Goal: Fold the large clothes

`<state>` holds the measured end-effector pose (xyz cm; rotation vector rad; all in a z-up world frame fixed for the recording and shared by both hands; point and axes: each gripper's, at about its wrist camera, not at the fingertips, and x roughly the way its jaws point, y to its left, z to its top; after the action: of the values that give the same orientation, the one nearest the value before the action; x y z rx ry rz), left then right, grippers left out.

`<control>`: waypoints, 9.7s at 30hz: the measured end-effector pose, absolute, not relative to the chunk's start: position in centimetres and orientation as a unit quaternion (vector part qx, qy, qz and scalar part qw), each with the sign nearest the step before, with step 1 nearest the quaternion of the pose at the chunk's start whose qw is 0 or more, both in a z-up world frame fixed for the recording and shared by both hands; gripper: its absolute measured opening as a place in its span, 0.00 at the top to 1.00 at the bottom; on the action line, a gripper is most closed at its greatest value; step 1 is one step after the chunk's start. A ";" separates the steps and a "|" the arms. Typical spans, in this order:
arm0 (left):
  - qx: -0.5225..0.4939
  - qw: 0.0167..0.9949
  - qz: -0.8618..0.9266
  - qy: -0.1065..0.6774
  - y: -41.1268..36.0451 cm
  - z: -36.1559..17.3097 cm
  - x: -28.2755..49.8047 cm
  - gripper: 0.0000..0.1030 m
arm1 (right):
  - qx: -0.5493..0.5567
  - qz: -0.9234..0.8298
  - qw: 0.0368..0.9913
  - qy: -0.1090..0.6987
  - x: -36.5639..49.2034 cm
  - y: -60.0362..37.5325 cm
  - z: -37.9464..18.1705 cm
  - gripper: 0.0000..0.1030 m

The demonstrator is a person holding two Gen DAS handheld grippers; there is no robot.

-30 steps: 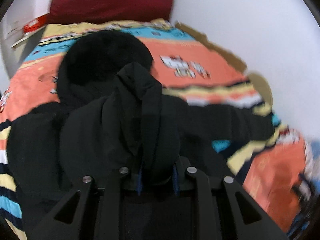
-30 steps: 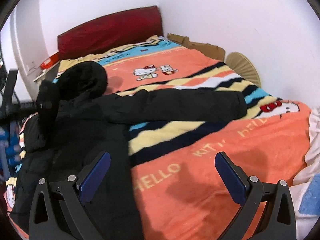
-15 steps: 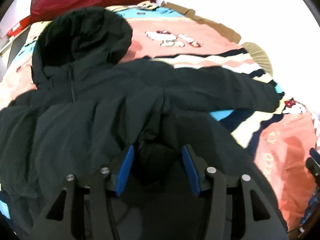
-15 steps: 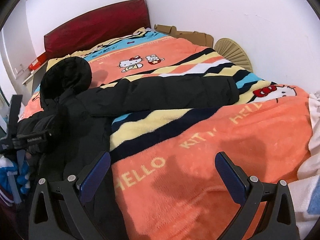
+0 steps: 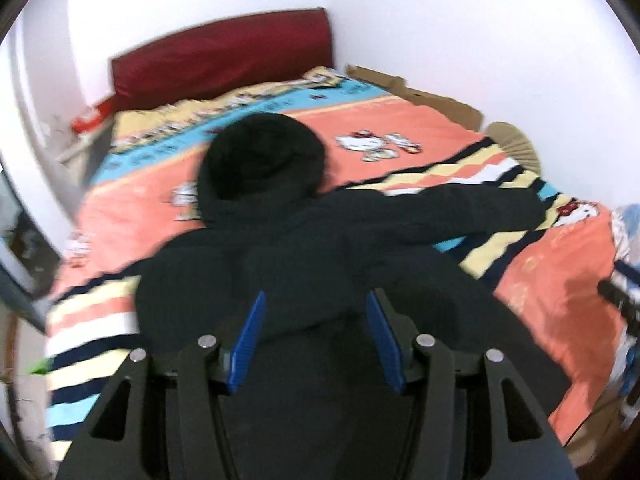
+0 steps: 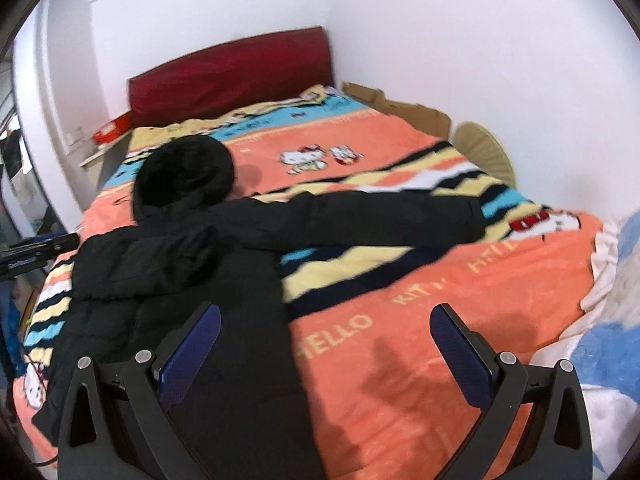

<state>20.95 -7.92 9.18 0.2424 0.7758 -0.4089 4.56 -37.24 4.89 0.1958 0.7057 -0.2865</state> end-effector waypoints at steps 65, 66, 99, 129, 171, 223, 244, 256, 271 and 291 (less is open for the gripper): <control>0.009 0.912 -0.024 0.410 0.1 -6.1 33.7 0.43 | 0.235 -0.359 0.818 0.383 20.0 -71.2 -8.1 0.03; 0.008 0.911 -0.026 0.411 0.1 -6.1 33.6 0.43 | 0.243 -0.356 0.816 0.384 20.1 -71.7 -8.5 0.03; -0.027 0.931 -0.027 0.363 6.2 0.9 24.7 0.43 | 0.146 -0.095 0.934 0.311 25.9 -51.5 8.6 0.88; -0.064 0.929 0.025 0.364 15.3 -1.1 22.7 0.43 | 0.033 0.169 0.915 0.366 31.8 -16.0 4.4 0.87; 0.045 0.915 -0.064 0.396 -1.4 0.7 34.4 0.43 | -0.003 0.080 0.916 0.393 32.2 -30.2 1.2 0.51; 0.119 0.908 -0.097 0.389 -6.9 -9.6 33.9 0.33 | 0.027 0.061 0.878 0.475 33.8 -32.8 -13.0 0.33; 0.126 0.921 -0.086 0.359 -2.5 -2.4 38.3 0.32 | 0.035 0.069 0.904 0.420 35.1 -35.6 -4.9 0.24; 0.092 0.927 -0.058 0.360 -2.3 -0.2 56.0 0.32 | 0.012 0.023 0.929 0.369 53.3 -36.5 -0.9 0.14; 0.049 0.929 -0.095 0.354 -6.4 -4.1 64.5 0.32 | 0.023 0.005 0.935 0.355 64.2 -34.5 -6.6 0.08; 0.025 0.918 -0.114 0.378 -6.6 -6.0 65.7 0.78 | 0.058 0.035 0.925 0.375 66.0 -33.7 -9.3 0.87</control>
<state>65.73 -6.60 -5.96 0.0505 0.7781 -0.2350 66.00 -33.69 -9.31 0.1198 0.7685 0.0723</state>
